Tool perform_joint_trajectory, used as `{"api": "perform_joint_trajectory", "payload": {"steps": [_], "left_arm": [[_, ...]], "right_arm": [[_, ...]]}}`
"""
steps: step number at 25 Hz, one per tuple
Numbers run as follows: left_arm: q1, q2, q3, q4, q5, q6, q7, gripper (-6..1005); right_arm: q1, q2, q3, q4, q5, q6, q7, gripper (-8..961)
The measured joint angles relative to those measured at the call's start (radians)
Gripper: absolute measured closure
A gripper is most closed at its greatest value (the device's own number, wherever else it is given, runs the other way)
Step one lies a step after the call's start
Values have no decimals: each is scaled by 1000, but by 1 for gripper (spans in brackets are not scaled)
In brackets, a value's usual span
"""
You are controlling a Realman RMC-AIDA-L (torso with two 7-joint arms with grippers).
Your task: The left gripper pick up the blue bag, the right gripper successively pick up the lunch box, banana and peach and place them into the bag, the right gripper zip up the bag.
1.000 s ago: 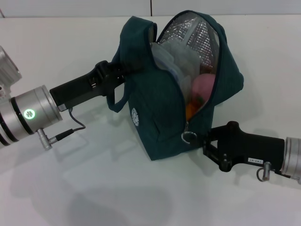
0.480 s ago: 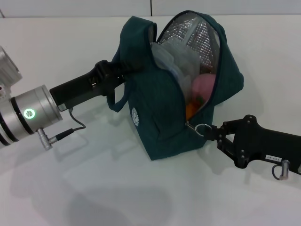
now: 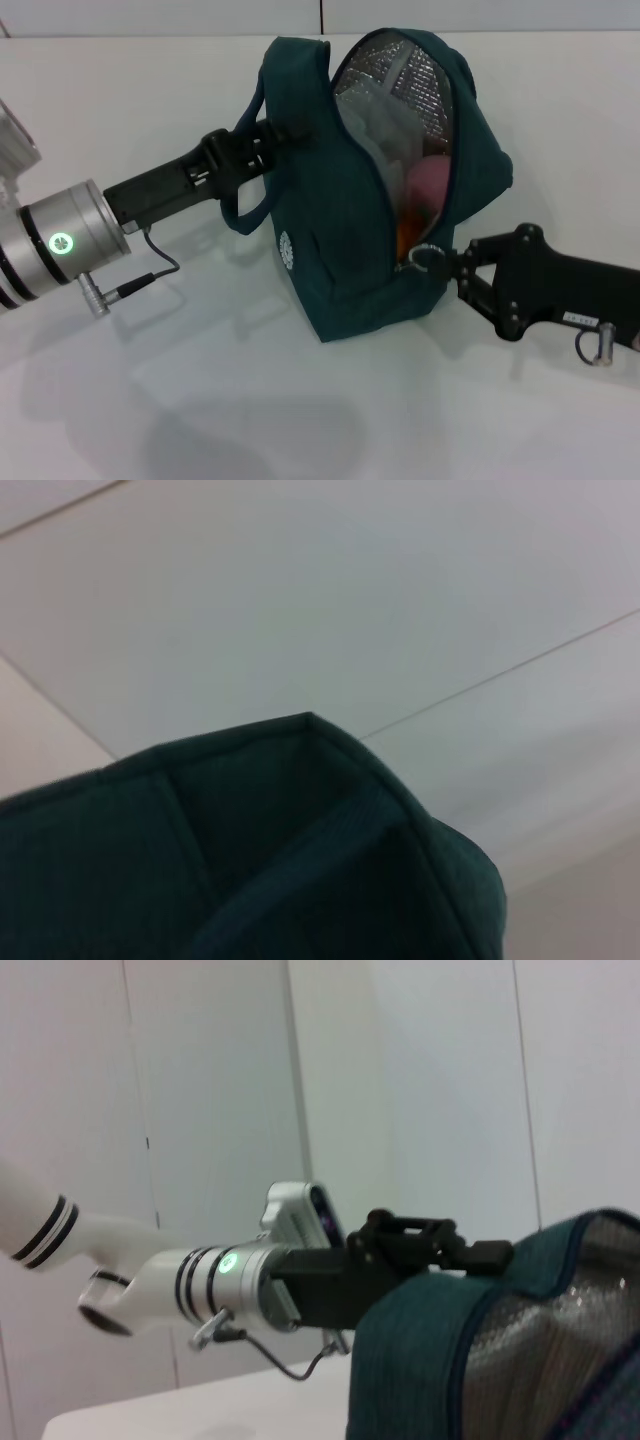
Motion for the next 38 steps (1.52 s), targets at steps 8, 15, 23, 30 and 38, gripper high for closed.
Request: {"api": "perform_joint_trajectory", "payload": {"steps": [8, 15, 23, 30, 38], "left_arm": [[17, 3, -3, 6, -47, 3, 130, 475], [43, 3, -4, 7, -107, 16, 195, 132], [90, 4, -5, 9, -173, 29, 285, 105], [135, 4, -5, 7, -202, 53, 395, 106], [198, 4, -3, 1, -236, 139, 610, 108]], "right_arm": [[9, 1, 32, -73, -4, 0, -1, 947], [36, 1, 68, -131, -4, 7, 0, 946], [79, 16, 90, -68, -76, 39, 28, 947], [112, 1, 95, -115, -93, 42, 93, 946], [170, -9, 98, -143, -142, 49, 180, 947]]}}
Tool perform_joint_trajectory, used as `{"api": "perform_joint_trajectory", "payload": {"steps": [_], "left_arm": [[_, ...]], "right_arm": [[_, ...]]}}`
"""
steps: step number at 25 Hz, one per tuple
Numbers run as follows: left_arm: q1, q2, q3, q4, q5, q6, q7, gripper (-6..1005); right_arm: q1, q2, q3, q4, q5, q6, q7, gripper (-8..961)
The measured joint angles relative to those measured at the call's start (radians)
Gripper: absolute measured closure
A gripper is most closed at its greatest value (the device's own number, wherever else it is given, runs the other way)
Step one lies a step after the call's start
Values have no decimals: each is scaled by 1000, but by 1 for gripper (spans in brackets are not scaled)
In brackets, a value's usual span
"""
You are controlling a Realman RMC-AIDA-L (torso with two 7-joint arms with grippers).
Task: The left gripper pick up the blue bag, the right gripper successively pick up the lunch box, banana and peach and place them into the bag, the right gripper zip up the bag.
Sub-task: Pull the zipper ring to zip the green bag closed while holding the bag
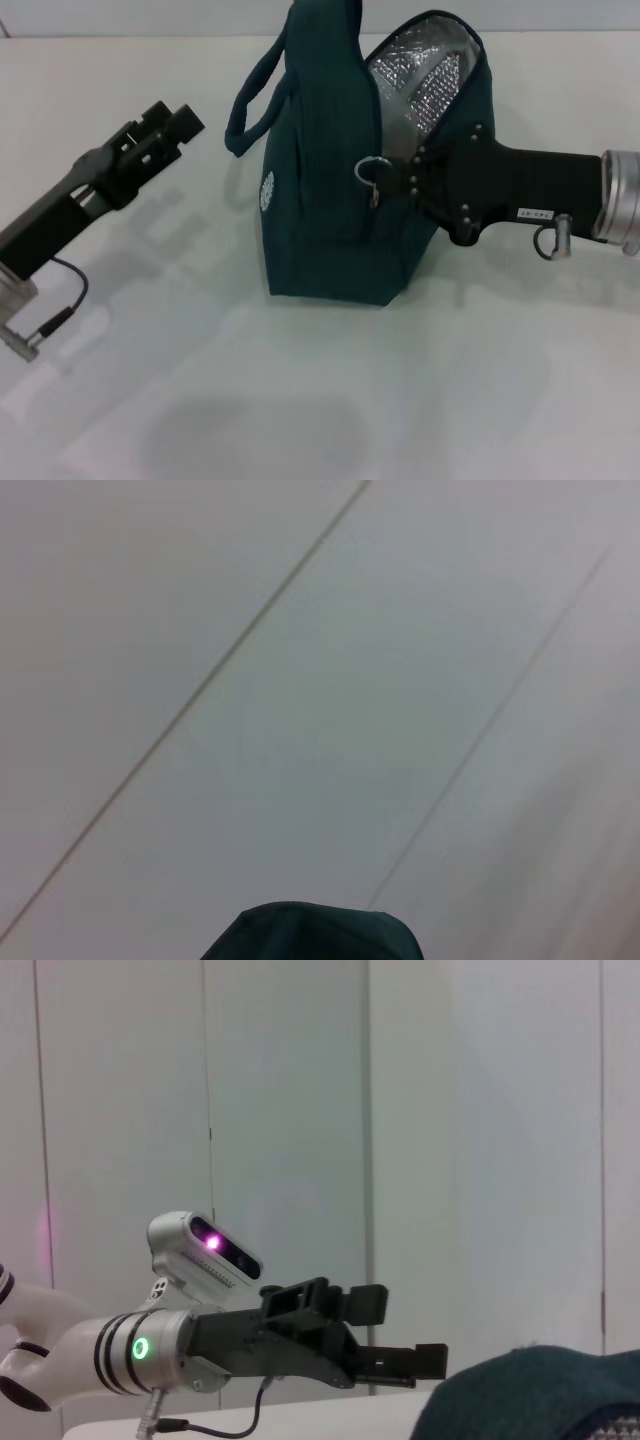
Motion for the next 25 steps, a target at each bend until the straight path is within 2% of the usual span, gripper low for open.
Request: {"api": "perform_joint_trajectory", "payload": {"steps": [4, 7, 15, 20, 25], "left_arm": [[15, 0, 6, -2, 47, 12, 37, 108], [15, -1, 7, 1, 129, 13, 59, 109], [-41, -2, 8, 6, 262, 12, 62, 112], [-71, -6, 8, -3, 290, -19, 65, 112], [-82, -10, 8, -7, 294, -56, 69, 112]], "right_arm": [[5, 4, 0, 6, -6, 2, 1, 947], [8, 6, -1, 6, -6, 12, 1, 947], [29, 11, -2, 6, -6, 25, 4, 946], [32, 19, -1, 5, -6, 26, 4, 946], [49, 16, -1, -1, -6, 26, 24, 946]]}}
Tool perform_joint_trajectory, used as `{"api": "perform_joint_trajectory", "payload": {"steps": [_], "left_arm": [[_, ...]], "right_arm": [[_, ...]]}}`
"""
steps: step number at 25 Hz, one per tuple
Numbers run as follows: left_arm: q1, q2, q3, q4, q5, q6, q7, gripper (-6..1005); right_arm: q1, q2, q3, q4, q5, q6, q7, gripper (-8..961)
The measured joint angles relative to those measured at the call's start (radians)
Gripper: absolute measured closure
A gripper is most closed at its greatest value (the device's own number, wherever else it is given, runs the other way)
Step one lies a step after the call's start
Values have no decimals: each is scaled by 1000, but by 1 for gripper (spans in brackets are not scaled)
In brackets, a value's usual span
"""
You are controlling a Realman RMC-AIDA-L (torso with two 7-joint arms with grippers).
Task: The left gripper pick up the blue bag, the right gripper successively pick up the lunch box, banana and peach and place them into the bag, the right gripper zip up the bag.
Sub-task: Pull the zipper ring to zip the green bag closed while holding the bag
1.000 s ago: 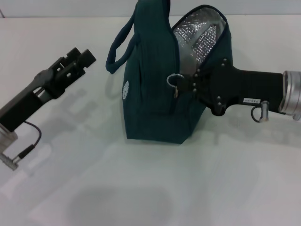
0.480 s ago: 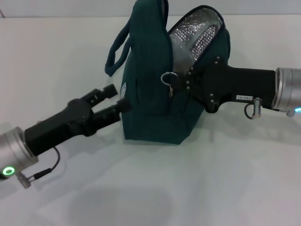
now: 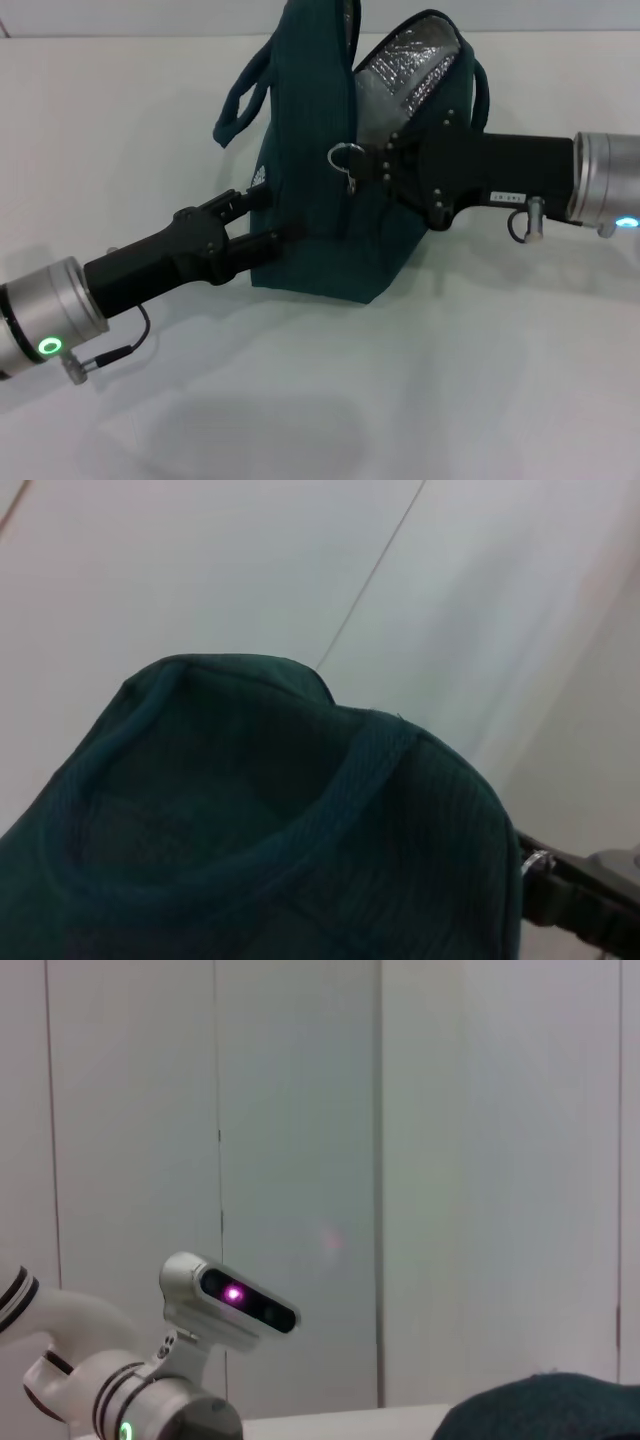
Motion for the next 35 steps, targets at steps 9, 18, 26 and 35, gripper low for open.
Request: {"api": "perform_joint_trajectory", "payload": {"steps": [9, 18, 26, 35], "left_arm": [[-46, -2, 10, -64, -4, -41, 44, 111], [-46, -3, 8, -76, -26, -55, 53, 112], [-49, -4, 9, -77, -28, -56, 54, 112], [-56, -5, 12, -76, -90, -42, 43, 111]], "right_arm": [[5, -7, 21, -4, 4, -21, 37, 947], [-31, -9, 144, 20, 4, -95, 82, 947], [-23, -15, 239, 10, 4, -96, 94, 946], [42, -5, 248, 91, -37, -81, 99, 947]]}}
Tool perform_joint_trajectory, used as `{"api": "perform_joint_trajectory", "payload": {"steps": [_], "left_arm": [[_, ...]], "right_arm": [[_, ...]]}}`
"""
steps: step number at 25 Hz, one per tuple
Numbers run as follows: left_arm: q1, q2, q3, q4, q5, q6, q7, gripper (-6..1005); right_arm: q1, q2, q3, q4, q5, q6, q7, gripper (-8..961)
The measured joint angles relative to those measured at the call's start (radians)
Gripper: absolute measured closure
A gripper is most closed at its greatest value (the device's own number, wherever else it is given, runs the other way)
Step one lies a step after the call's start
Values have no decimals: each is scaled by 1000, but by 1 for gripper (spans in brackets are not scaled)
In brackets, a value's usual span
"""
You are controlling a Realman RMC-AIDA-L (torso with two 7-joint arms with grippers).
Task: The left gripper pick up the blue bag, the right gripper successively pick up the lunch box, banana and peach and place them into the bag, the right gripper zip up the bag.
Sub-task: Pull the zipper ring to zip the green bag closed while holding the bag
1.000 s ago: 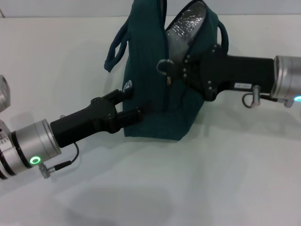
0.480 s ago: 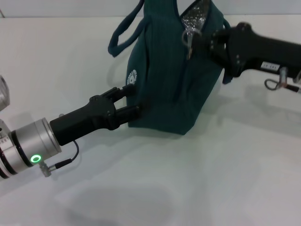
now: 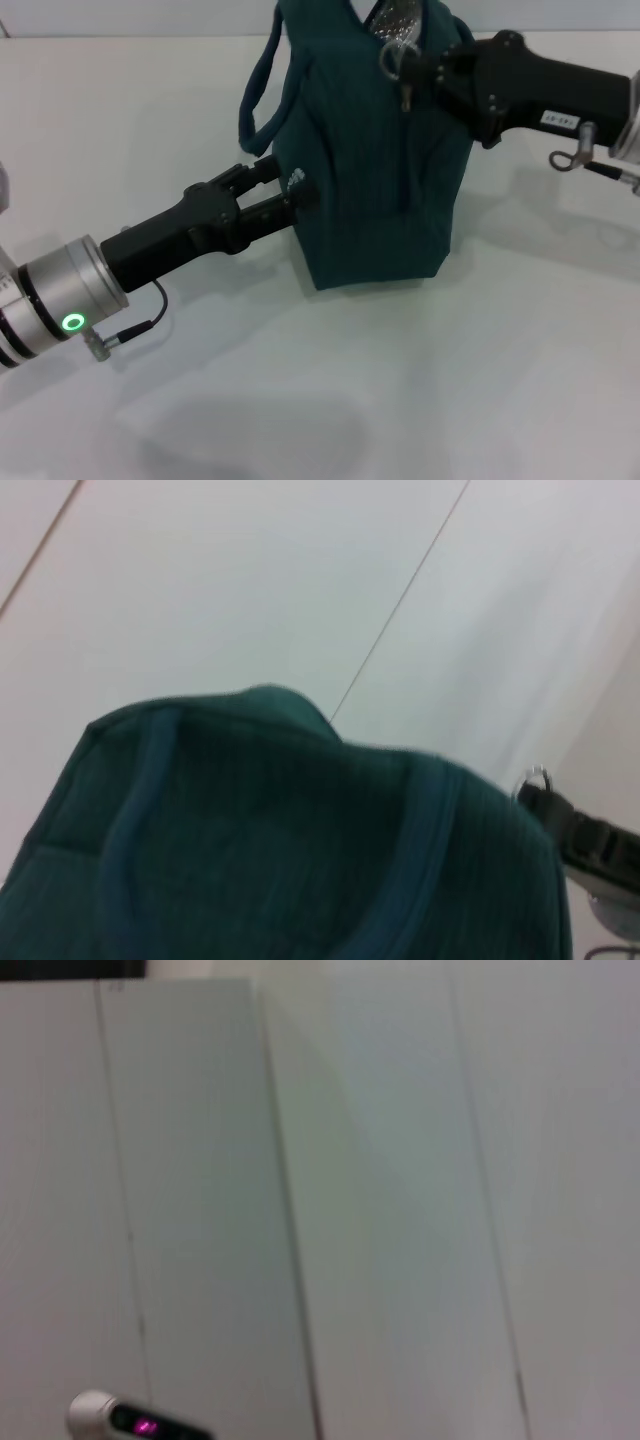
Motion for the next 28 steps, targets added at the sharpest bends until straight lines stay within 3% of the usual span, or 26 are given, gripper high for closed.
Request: {"api": "perform_joint_trajectory", "payload": {"steps": [12, 23, 28], "left_arm": [[-31, 0, -2, -30, -8, 11, -35, 112], [-43, -1, -1, -34, -22, 12, -44, 111], [-64, -1, -2, -35, -22, 12, -78, 111]], "right_arm": [[48, 20, 5, -6, -22, 48, 158, 946], [60, 8, 73, 39, -20, 89, 436, 946], [64, 24, 58, 45, -37, 82, 438, 946]]}}
